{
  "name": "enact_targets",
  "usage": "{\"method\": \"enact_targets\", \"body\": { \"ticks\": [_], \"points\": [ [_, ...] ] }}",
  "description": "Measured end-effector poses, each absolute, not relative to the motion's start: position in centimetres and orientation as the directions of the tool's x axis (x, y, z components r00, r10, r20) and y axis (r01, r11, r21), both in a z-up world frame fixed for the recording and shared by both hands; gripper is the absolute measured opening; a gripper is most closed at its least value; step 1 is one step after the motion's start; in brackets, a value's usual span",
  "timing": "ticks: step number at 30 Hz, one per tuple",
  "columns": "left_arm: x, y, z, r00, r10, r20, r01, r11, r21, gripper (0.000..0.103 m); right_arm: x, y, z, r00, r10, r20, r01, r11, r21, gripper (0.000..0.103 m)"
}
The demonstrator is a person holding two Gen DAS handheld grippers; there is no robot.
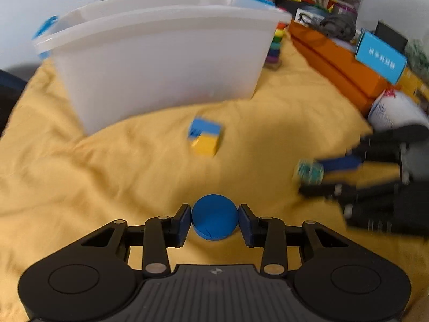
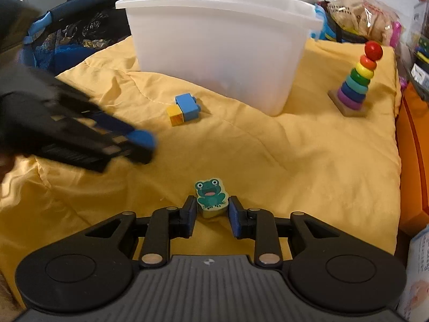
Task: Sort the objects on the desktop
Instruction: 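Grasp the blue disc with the left tool while the right grasps the frog tile, then carry the blue disc and frog tile over the white bin and open both tools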
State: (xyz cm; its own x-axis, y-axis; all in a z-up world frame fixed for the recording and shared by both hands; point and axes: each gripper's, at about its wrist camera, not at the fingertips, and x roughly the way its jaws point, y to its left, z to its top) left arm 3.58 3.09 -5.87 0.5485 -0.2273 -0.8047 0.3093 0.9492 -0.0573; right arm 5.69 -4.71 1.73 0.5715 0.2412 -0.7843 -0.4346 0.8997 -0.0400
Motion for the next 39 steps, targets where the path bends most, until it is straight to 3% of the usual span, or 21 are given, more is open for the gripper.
{"method": "enact_targets", "body": {
  "ticks": [5,8,11,21,28,32,37,39],
  "points": [
    [2.1,3.8,-6.4,0.564,-0.227,-0.794,0.306,0.95,-0.054,0.041,5.9,-4.1,1.3,0.571,0.237,-0.786,-0.453,0.89,-0.061,0.035],
    [2.2,3.8,-5.9,0.565,-0.239,-0.79,0.308,0.949,-0.068,0.041,6.0,-4.1,1.4,0.564,0.244,-0.789,-0.457,0.888,-0.052,0.029],
    [2.1,4.1,-4.3,0.6,-0.244,-0.762,0.302,0.951,-0.067,0.041,5.9,-3.8,1.9,0.563,0.252,-0.787,-0.467,0.883,-0.051,0.028],
    [4.8,5.7,8.5,0.813,-0.255,-0.523,0.288,0.957,-0.017,0.041,6.7,-2.5,8.9,0.709,0.244,-0.662,-0.471,0.862,-0.187,0.029],
    [9.3,5.8,13.1,0.89,-0.195,-0.413,0.246,0.966,0.074,0.041,11.5,-2.6,15.4,0.789,0.285,-0.544,-0.412,0.903,-0.124,0.029],
    [12.4,5.5,12.4,0.877,-0.202,-0.436,0.246,0.968,0.045,0.041,14.9,-1.6,17.2,0.823,0.24,-0.514,-0.364,0.919,-0.154,0.029],
    [15.9,5.2,7.9,0.84,-0.113,-0.53,0.193,0.976,0.097,0.041,18.6,-0.7,15.4,0.786,0.202,-0.585,-0.328,0.938,-0.116,0.029],
    [17.0,5.7,6.2,0.805,-0.114,-0.582,0.183,0.981,0.061,0.041,19.9,-0.3,14.0,0.765,0.176,-0.62,-0.309,0.944,-0.113,0.029]
  ]
}}
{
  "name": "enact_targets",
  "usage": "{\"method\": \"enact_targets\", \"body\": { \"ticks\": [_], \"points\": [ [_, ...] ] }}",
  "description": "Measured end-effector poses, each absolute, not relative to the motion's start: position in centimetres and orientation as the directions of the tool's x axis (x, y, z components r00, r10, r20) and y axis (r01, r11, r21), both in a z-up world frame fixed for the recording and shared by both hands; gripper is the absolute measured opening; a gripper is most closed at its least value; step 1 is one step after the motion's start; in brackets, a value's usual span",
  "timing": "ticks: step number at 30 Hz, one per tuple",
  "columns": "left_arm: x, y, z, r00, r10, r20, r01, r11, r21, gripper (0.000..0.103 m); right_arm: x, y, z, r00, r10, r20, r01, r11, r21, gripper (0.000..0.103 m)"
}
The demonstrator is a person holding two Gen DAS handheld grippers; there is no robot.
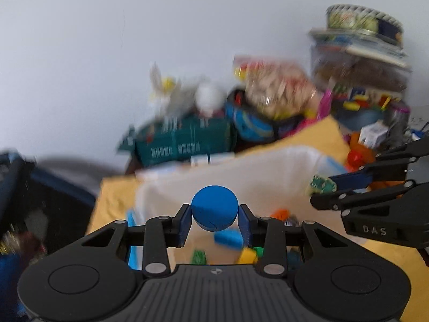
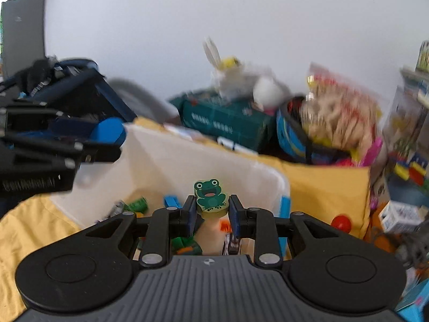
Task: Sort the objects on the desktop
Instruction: 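Carry the blue disc and frog tile over the white bin and open both tools, then grasp the small yellow brick with the left tool while the right grasps the blue brick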
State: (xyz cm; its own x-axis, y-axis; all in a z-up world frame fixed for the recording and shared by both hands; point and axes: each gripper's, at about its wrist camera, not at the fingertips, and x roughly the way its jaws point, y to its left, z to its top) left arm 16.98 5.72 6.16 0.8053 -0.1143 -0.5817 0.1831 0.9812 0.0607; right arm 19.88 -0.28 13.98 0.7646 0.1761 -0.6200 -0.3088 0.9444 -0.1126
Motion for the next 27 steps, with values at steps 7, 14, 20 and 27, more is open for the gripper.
{"method": "enact_targets", "body": {
  "ticks": [7,14,20,27],
  "points": [
    [16.2,6.2,5.1,0.783,-0.131,-0.608,0.178,0.984,0.017,0.055,20.8,0.4,11.7,0.729,0.148,-0.668,-0.292,0.95,-0.107,0.042],
    [11.2,6.5,7.6,0.84,-0.173,-0.515,0.188,0.982,-0.023,0.064,17.3,-2.1,15.1,0.803,0.216,-0.556,-0.301,0.952,-0.065,0.047],
    [7.6,4.7,4.2,0.798,-0.21,-0.564,0.244,0.97,-0.015,0.064,13.6,-4.0,15.0,0.792,0.282,-0.541,-0.339,0.941,-0.007,0.047],
    [8.9,0.4,-3.7,0.649,-0.276,-0.709,0.41,0.912,0.02,0.063,11.1,-4.8,9.7,0.732,0.248,-0.634,-0.295,0.955,0.033,0.046]
  ]
}}
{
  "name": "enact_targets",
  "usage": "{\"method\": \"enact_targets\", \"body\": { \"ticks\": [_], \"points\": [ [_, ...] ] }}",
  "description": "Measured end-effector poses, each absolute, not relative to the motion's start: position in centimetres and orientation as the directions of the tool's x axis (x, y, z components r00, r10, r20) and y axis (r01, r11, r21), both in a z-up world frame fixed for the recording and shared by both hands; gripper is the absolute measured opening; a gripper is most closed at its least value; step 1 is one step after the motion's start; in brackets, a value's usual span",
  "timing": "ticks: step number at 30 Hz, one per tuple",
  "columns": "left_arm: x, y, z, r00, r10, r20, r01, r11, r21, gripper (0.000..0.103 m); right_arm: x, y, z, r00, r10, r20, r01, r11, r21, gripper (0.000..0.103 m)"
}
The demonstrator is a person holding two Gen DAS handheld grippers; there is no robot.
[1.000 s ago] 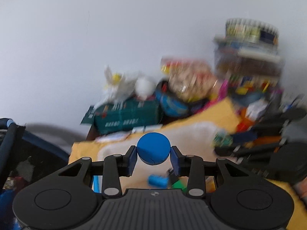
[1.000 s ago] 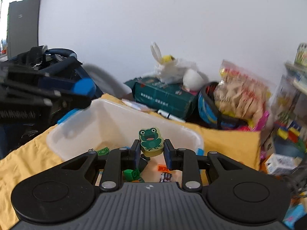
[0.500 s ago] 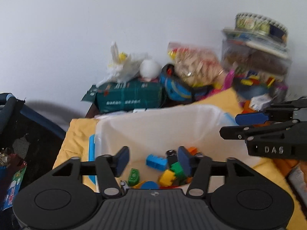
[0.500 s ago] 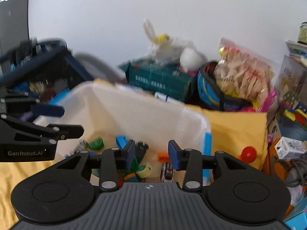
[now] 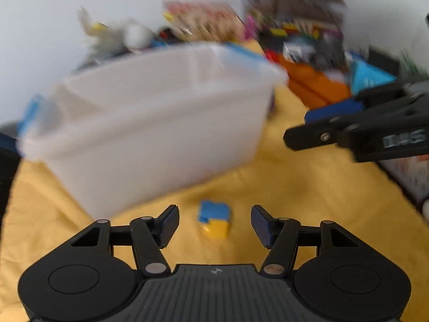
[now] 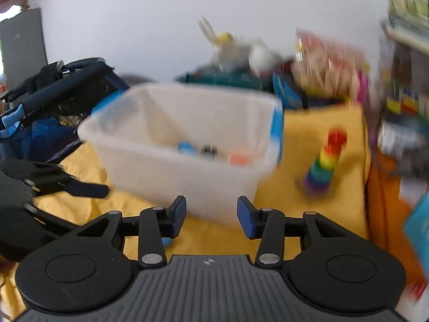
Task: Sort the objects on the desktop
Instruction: 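Grasp the small yellow brick with the left tool while the right grasps the blue brick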
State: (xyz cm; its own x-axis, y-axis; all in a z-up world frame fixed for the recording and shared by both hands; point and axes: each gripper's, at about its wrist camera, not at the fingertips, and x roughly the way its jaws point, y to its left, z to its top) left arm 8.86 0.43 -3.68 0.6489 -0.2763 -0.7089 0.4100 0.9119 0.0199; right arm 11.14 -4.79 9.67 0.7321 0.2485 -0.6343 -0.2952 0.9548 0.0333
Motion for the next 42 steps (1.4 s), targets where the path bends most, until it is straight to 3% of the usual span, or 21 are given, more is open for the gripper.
{"method": "enact_targets", "body": {
  "ticks": [4,8,12,19,21,23,28,33,34,36,42],
  "points": [
    [10.6,0.0,-5.9,0.591,-0.276,-0.758,0.405,0.914,-0.017,0.04,9.7,-5.0,8.3,0.713,0.238,-0.659,-0.286,0.957,0.036,0.046],
    [11.0,0.5,-6.6,0.58,-0.263,-0.771,0.39,0.92,-0.021,0.027,8.8,-5.2,7.9,0.704,0.231,-0.672,-0.286,0.958,0.029,0.046],
    [8.7,2.2,-5.9,0.584,-0.266,-0.767,0.401,0.916,-0.013,0.027,8.4,-5.1,7.3,0.695,0.238,-0.679,-0.293,0.956,0.035,0.046],
    [5.6,5.0,-6.8,0.607,-0.142,-0.782,0.323,0.943,0.079,0.028,10.1,-2.6,5.5,0.633,0.341,-0.696,-0.373,0.921,0.113,0.046],
    [4.9,5.2,-6.8,0.61,-0.142,-0.779,0.322,0.943,0.081,0.032,11.2,-1.6,4.6,0.619,0.349,-0.704,-0.387,0.915,0.114,0.043],
    [4.6,5.2,-6.4,0.62,-0.145,-0.771,0.316,0.946,0.076,0.041,12.7,-0.8,3.5,0.607,0.343,-0.717,-0.397,0.912,0.1,0.034],
    [3.4,6.2,-5.3,0.653,-0.157,-0.741,0.276,0.96,0.04,0.045,15.1,-0.8,1.7,0.566,0.356,-0.743,-0.365,0.917,0.161,0.033],
    [4.0,8.3,-5.7,0.636,-0.182,-0.75,0.185,0.979,-0.081,0.045,16.3,-0.7,0.6,0.471,0.447,-0.76,-0.361,0.884,0.296,0.032],
    [4.1,8.5,-5.7,0.635,-0.18,-0.751,0.175,0.981,-0.088,0.045,16.2,-0.2,0.5,0.469,0.435,-0.769,-0.376,0.886,0.272,0.032],
    [4.5,8.7,-5.7,0.641,-0.174,-0.748,0.165,0.982,-0.088,0.045,15.6,0.6,0.6,0.509,0.394,-0.765,-0.402,0.895,0.194,0.017],
    [6.3,8.5,-5.5,0.642,-0.204,-0.739,0.208,0.974,-0.088,0.041,12.7,-0.8,2.2,0.571,0.356,-0.74,-0.403,0.907,0.124,0.017]
  ]
}}
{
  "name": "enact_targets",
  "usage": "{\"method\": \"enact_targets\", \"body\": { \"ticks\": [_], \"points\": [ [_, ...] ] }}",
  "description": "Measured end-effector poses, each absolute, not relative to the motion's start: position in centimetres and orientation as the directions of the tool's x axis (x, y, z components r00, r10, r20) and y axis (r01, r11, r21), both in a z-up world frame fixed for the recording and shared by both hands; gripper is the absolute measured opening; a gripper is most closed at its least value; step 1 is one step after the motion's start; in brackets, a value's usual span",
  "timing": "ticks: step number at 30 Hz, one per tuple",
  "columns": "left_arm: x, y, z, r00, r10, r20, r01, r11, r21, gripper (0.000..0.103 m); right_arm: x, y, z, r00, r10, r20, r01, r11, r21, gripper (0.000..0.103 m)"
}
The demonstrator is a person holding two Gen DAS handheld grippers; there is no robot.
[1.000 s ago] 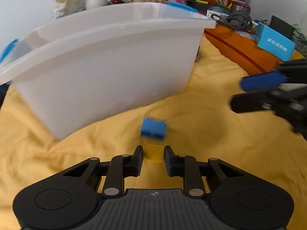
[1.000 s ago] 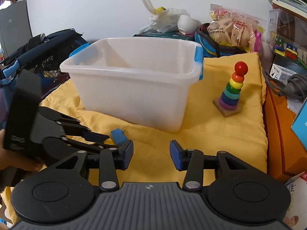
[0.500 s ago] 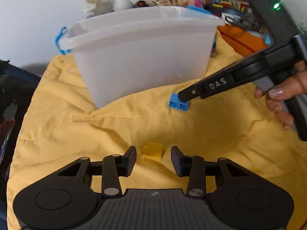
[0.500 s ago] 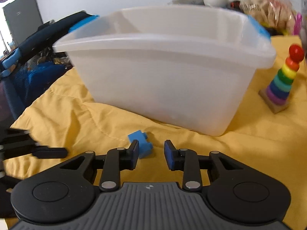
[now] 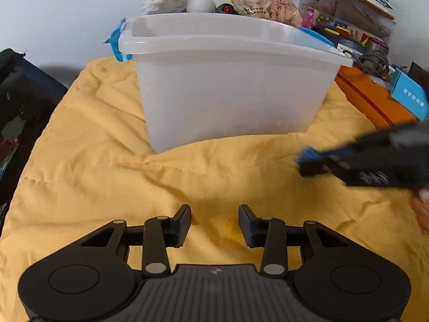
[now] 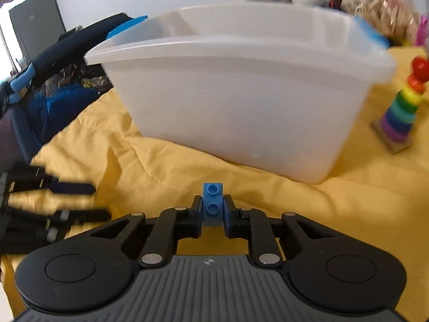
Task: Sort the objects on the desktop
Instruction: 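Grasp the small yellow brick with the left tool while the right grasps the blue brick, then carry the yellow and blue bricks over the white bin and open both tools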
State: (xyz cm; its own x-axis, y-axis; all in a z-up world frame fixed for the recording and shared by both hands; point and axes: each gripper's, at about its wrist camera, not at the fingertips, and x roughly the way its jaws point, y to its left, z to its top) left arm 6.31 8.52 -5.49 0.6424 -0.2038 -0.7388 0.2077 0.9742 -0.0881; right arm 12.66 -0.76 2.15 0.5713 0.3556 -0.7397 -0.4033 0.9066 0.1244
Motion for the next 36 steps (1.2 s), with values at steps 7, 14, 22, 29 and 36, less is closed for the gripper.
{"method": "enact_targets", "body": {
  "ticks": [7,14,22,29,36],
  "points": [
    [6.3,7.2,-6.1,0.603,-0.249,-0.758,0.253,0.961,-0.114,0.041,10.1,-5.5,1.3,0.546,0.322,-0.774,-0.28,0.94,0.194,0.017],
    [5.6,4.9,-7.0,0.607,-0.226,-0.762,0.311,0.95,-0.034,0.021,8.6,-5.8,1.1,0.559,0.302,-0.772,-0.274,0.946,0.172,0.017],
    [4.8,5.2,-4.7,0.641,-0.254,-0.724,0.304,0.951,-0.064,0.017,8.0,-3.7,0.7,0.592,0.249,-0.767,-0.341,0.939,0.042,0.017],
    [5.7,5.5,4.8,0.787,-0.289,-0.545,0.309,0.949,-0.057,0.017,8.7,-3.5,6.7,0.68,0.296,-0.67,-0.367,0.929,0.038,0.017],
    [11.0,5.1,10.3,0.846,-0.244,-0.474,0.279,0.96,0.002,0.017,12.2,-3.4,15.2,0.79,0.341,-0.51,-0.359,0.931,0.065,0.017]
  ]
}}
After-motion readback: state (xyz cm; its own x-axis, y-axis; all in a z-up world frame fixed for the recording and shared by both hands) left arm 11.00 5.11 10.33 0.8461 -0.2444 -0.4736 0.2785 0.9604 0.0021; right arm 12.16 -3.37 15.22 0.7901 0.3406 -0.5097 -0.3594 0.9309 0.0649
